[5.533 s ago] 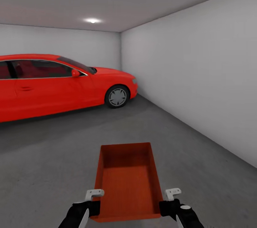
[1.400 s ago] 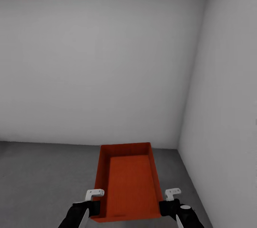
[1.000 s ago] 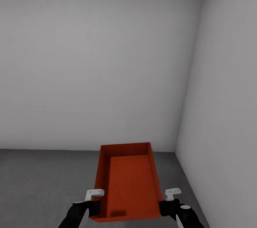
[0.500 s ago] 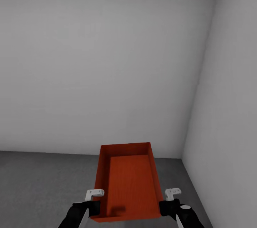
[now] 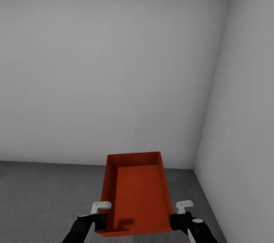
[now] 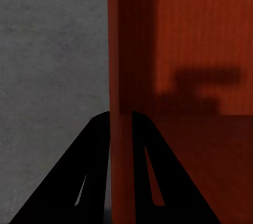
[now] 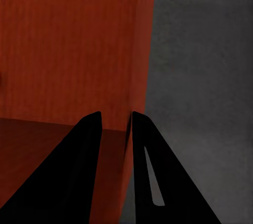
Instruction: Move the two storage containers from the living room to the garage. In the garage, place one container on the floor and stack the other container on top of it (either order is fine).
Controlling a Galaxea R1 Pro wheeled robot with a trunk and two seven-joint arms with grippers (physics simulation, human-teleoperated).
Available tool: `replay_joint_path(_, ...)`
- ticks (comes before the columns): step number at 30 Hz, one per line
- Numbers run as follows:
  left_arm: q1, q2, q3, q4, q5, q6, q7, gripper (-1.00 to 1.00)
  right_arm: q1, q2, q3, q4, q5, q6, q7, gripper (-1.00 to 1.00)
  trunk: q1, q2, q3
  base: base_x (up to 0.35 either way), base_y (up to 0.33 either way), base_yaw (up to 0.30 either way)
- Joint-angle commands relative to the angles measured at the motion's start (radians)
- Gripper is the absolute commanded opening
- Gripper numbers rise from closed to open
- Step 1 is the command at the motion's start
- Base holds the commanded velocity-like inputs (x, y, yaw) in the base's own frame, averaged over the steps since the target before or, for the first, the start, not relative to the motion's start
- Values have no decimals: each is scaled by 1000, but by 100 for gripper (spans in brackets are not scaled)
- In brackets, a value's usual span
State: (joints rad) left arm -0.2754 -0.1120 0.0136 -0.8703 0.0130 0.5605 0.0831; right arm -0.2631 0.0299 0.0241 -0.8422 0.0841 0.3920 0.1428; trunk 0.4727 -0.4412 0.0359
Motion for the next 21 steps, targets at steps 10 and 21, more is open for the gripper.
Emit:
replay_joint_path(10,-1,-2,9,-4,-27,-34,4,-100,1,30,42,0,-14,7,24,-100,0,-1,-1,161,0,0)
replay_joint_path(21,-1,-2,9,-4,-27,-34,4,-100,1,30,43,0,-14,8,24,-100,0,-1,-1,221,0,-30)
